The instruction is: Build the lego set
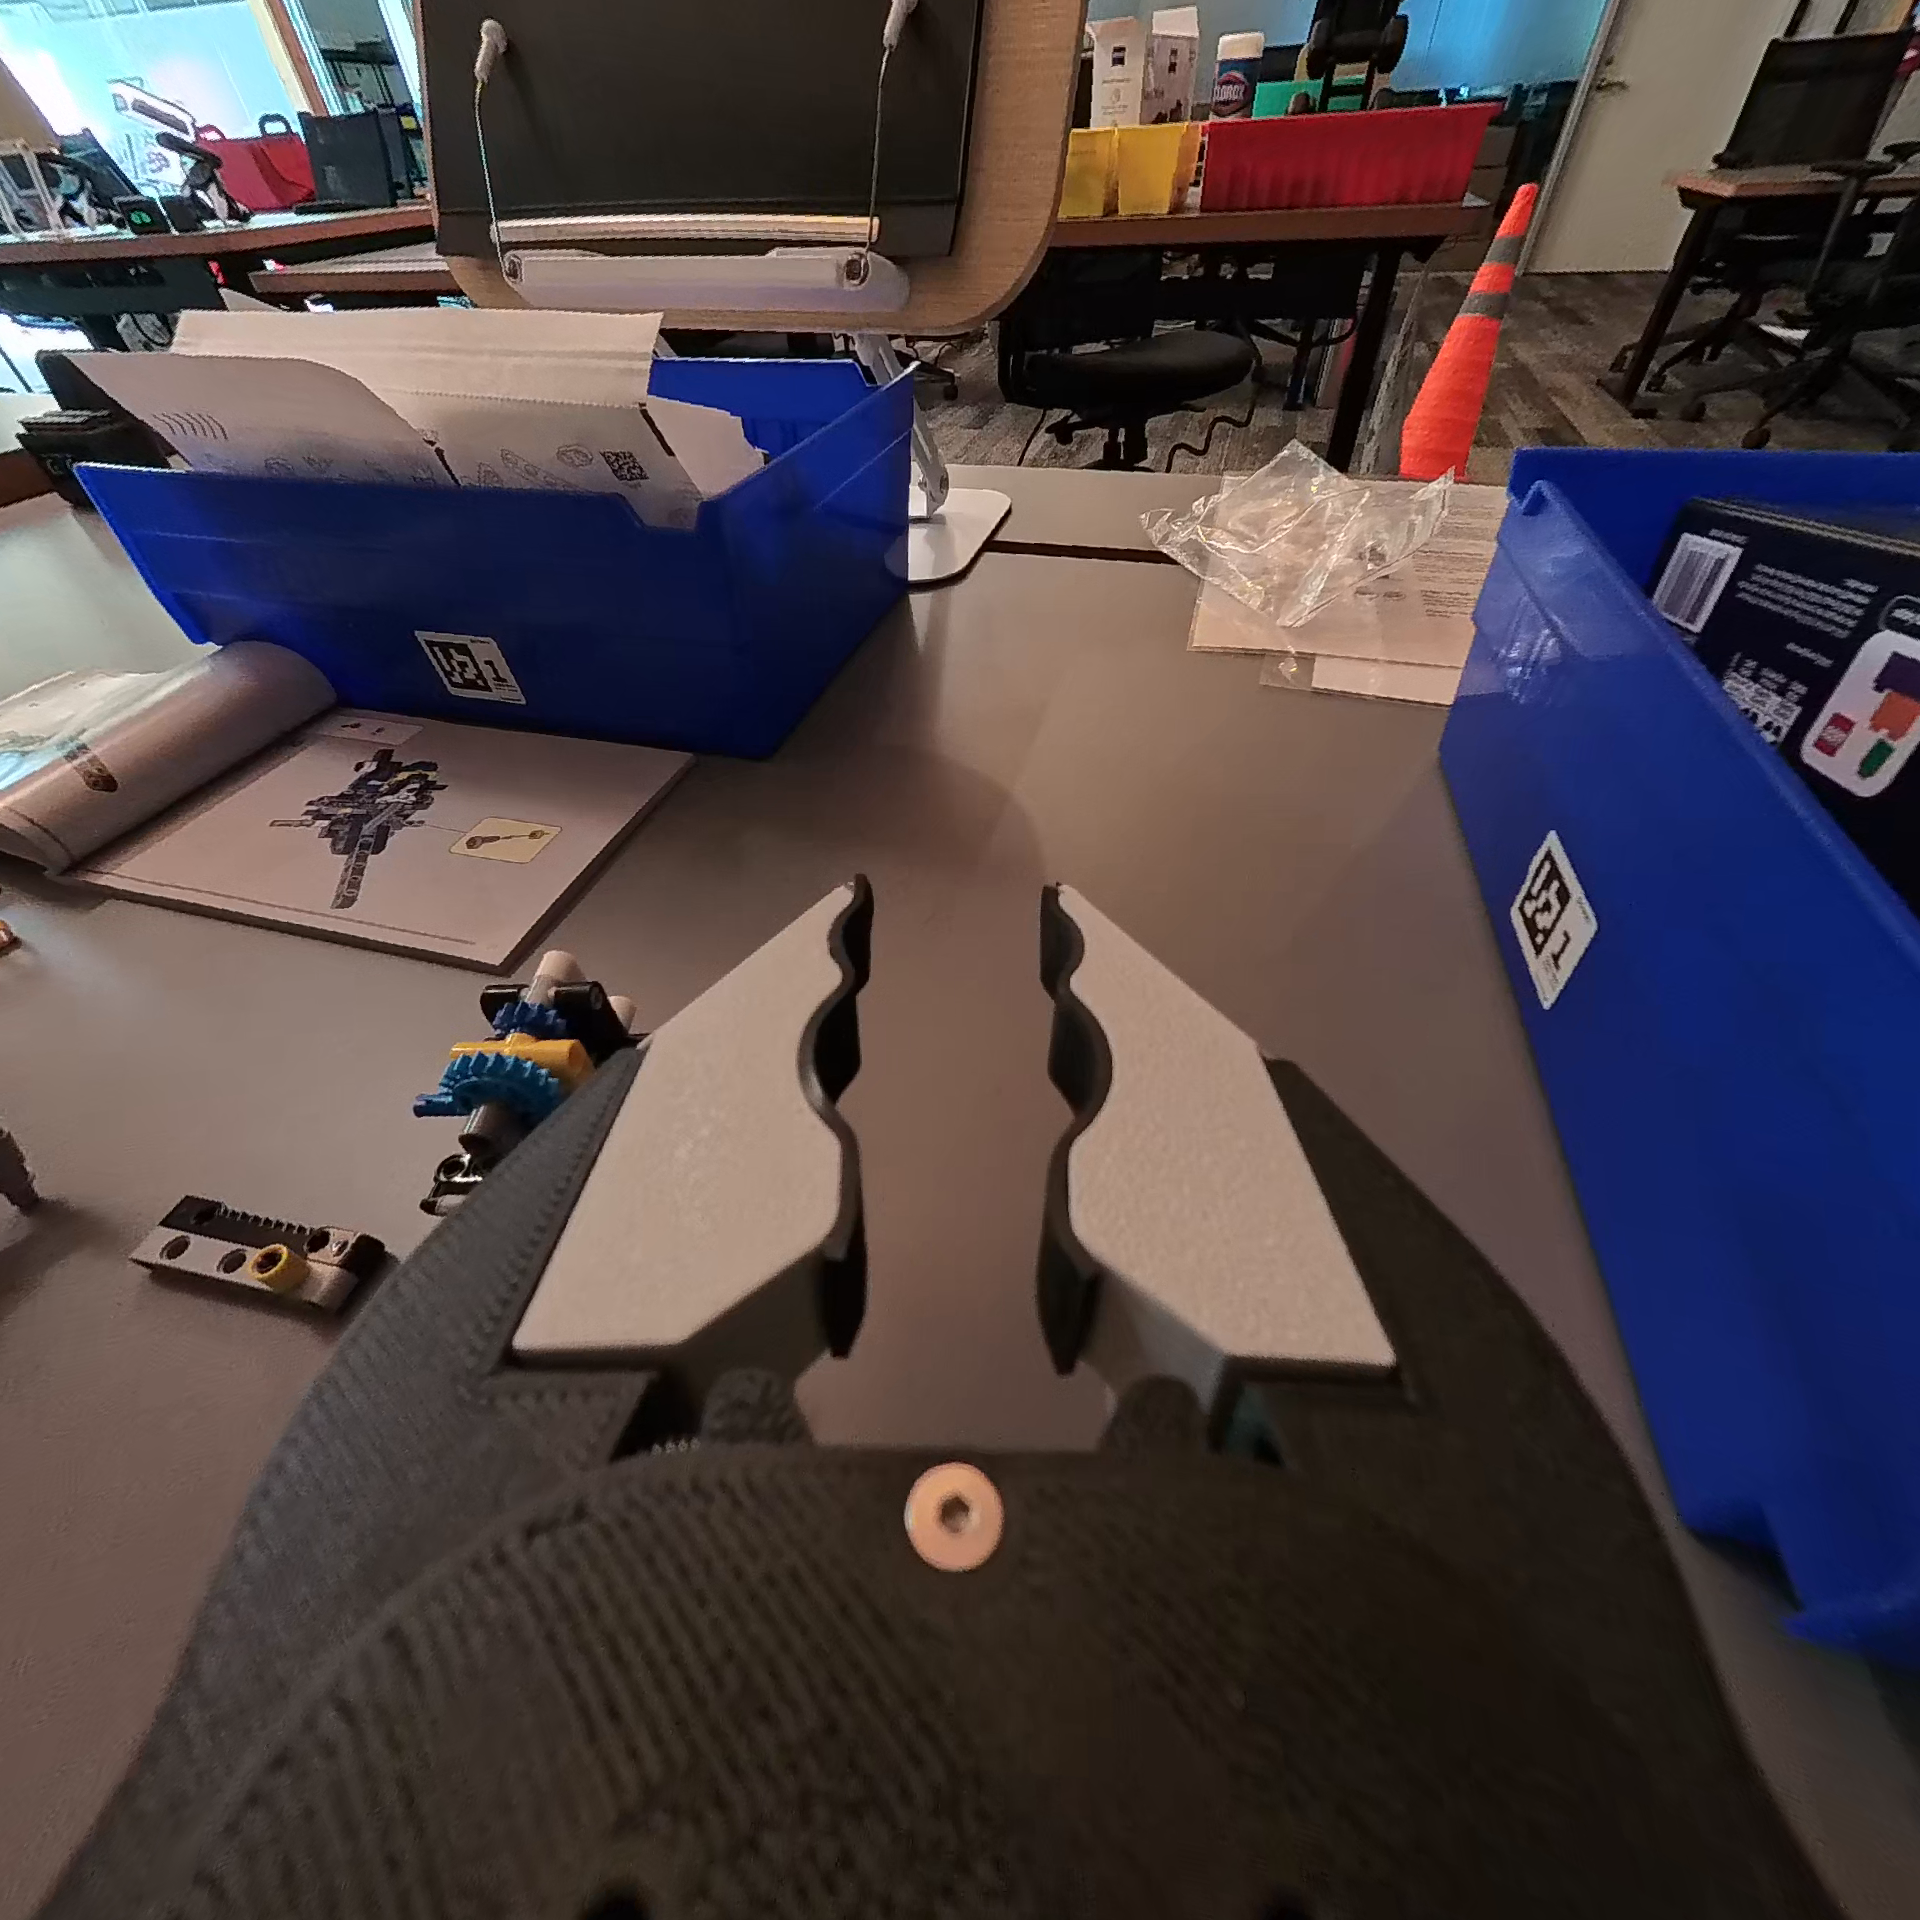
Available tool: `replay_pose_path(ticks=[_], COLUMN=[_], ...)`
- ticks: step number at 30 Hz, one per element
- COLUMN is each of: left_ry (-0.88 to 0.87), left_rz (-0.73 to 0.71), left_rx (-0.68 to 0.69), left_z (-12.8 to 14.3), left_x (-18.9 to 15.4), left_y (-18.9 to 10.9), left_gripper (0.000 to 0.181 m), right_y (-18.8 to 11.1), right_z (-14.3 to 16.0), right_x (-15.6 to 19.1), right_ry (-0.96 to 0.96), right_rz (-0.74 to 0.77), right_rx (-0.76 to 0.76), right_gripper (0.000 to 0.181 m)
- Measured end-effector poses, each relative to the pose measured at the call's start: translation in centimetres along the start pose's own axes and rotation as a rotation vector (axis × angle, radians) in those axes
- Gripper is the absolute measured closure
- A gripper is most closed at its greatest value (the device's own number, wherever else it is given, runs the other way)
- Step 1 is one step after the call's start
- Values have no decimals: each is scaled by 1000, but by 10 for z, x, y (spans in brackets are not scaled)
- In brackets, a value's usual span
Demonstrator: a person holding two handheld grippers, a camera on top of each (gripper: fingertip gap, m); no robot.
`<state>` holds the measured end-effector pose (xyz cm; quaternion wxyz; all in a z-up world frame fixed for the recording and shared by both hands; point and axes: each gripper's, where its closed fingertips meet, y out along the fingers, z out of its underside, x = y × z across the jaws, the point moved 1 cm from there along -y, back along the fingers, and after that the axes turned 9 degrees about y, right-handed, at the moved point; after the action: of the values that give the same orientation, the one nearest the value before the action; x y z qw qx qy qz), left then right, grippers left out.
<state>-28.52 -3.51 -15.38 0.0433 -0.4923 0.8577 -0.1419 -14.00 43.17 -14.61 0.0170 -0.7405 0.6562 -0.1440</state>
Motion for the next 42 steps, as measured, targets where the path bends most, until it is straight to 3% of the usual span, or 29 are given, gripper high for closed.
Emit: replay_pose_path(ticks=[10,15,21,28,42], left_ry=[-14,-28,1,-29,-63], left_rz=[1,-1,-7,-4,1], left_rx=[0,-6,12,0,-13], left_z=[0,0,1,1,0], left_x=[1,3,1,3,7], left_y=[0,-1,1,0,-1], left_gripper=[137,137,137,137,137], right_y=[-19,-40,-62,-55,-40], right_z=[-16,-5,40,71,73], right_x=[6,52,106,95,58], right_ry=[44,-130,-227,-255,-273], right_rz=[-35,-236,-489,-458,-364], right_rx=[-82,54,294,430,452], right_gripper=[142,146,170,171,169])
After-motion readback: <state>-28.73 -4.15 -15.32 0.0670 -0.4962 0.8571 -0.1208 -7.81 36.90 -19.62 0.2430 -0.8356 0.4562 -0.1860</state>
